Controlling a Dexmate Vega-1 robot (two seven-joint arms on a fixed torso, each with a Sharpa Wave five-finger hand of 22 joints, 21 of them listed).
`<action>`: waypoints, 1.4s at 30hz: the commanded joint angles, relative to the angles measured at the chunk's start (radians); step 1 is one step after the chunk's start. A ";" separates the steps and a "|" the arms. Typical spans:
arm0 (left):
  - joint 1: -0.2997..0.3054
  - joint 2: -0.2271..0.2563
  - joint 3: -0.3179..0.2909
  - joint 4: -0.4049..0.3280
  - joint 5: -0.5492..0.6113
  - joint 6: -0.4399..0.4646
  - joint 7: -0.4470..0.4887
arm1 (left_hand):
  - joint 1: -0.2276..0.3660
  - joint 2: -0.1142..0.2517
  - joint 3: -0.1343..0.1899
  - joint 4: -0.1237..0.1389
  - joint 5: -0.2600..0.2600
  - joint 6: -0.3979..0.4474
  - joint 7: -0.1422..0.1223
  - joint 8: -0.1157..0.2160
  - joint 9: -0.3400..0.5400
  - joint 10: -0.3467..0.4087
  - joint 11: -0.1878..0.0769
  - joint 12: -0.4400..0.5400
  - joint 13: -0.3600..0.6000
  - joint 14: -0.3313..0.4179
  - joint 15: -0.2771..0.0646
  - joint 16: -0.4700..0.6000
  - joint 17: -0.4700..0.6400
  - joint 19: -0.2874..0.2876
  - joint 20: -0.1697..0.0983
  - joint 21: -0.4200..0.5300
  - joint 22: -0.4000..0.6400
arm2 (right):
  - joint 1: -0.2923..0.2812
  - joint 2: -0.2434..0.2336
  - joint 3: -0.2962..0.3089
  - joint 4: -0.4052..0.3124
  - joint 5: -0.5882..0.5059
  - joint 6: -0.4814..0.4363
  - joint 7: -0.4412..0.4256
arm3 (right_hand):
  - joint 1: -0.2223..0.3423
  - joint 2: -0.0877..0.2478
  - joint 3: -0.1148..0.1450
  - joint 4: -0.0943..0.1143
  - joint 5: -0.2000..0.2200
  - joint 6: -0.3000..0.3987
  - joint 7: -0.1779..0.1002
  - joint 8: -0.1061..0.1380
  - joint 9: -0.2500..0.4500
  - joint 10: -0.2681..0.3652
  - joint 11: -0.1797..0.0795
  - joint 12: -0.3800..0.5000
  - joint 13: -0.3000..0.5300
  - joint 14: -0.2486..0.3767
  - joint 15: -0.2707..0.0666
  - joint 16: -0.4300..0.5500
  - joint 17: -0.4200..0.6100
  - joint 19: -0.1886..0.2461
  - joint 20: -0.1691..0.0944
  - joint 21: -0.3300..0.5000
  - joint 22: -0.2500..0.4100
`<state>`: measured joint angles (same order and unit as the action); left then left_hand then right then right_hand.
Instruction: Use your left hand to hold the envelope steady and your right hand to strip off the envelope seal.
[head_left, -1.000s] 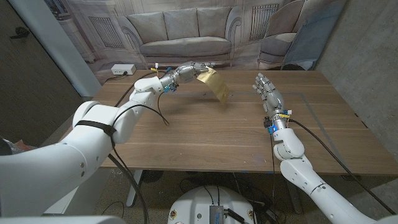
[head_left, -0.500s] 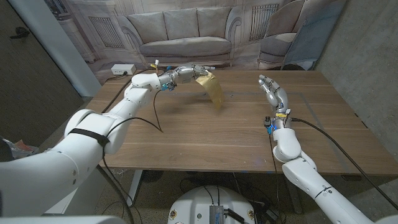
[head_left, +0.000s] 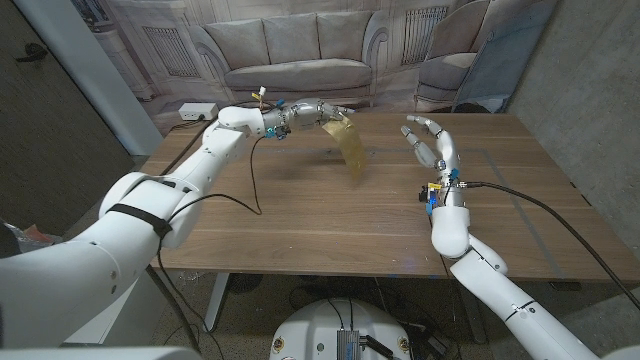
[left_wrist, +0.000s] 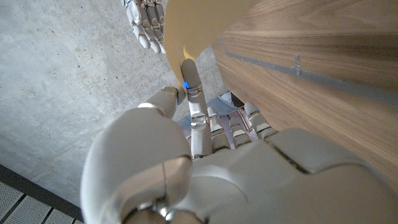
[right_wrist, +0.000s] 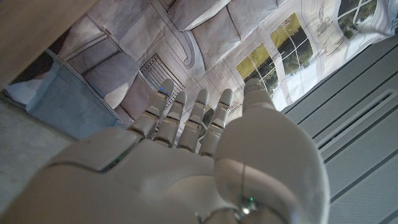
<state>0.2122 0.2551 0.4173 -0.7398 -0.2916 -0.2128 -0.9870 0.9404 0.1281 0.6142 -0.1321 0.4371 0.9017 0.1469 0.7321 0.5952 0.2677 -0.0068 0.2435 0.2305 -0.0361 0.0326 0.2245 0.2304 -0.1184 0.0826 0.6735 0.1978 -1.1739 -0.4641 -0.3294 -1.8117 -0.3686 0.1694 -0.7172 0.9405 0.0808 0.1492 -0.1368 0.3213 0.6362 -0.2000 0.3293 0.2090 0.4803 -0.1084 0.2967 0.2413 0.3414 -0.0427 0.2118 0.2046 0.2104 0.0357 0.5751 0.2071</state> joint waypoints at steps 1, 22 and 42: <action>-0.081 -0.034 0.057 0.107 0.016 -0.054 -0.056 | 0.000 -0.004 0.011 0.002 0.012 -0.006 -0.001 0.018 0.016 0.006 0.007 0.002 0.004 0.004 0.009 0.004 0.004 -0.001 0.008 0.007 0.006 | 0.016 0.001 -0.033 -0.038 -0.315 -0.131 -0.077 | 0.009 -0.004 0.001 -0.004 0.000 0.012 0.001 -0.001 0.000 -0.001 -0.013 0.001 0.002 0.007 -0.066 0.001 0.000 0.012 -0.004 0.009 0.002; -0.221 -0.123 0.072 0.346 0.107 -0.160 -0.134 | -0.006 -0.009 0.020 -0.001 0.037 -0.012 0.008 0.052 0.059 0.010 0.006 0.004 0.007 0.008 0.006 0.004 0.007 -0.003 0.002 0.015 0.006 | 0.051 -0.002 -0.088 -0.033 -0.476 -0.231 -0.104 | -0.008 -0.030 -0.013 0.001 0.001 0.042 0.012 0.004 -0.001 0.029 -0.032 0.013 0.002 0.023 -0.084 0.000 0.002 0.021 -0.012 0.016 -0.001; -0.259 -0.172 0.105 0.380 0.117 -0.124 -0.085 | -0.013 -0.017 0.031 -0.004 0.061 -0.009 0.002 0.071 0.071 0.027 -0.006 0.010 0.010 0.020 -0.005 0.007 0.008 -0.004 -0.001 0.024 0.005 | 0.093 -0.004 -0.146 0.001 -0.537 -0.275 -0.097 | -0.016 -0.039 -0.019 0.004 0.007 0.046 0.012 0.005 0.003 0.034 -0.041 0.016 0.005 0.034 -0.100 0.001 0.004 0.023 -0.016 0.019 -0.003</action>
<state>-0.0277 0.1076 0.5046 -0.3785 -0.1717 -0.3558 -1.0885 0.9260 0.1134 0.6368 -0.1381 0.4888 0.8838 0.1538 0.7997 0.6668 0.2908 -0.0125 0.2480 0.2349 -0.0213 0.0285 0.2245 0.2348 -0.1183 0.0825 0.6927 0.1998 -1.1023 -0.4705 -0.4461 -1.8299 -0.8714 -0.0784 -0.8134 0.9233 0.0477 0.1324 -0.1310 0.3213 0.6718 -0.1893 0.3292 0.2072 0.5080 -0.1486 0.3045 0.2443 0.3647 -0.0410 0.2117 0.2072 0.2265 0.0197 0.5868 0.2045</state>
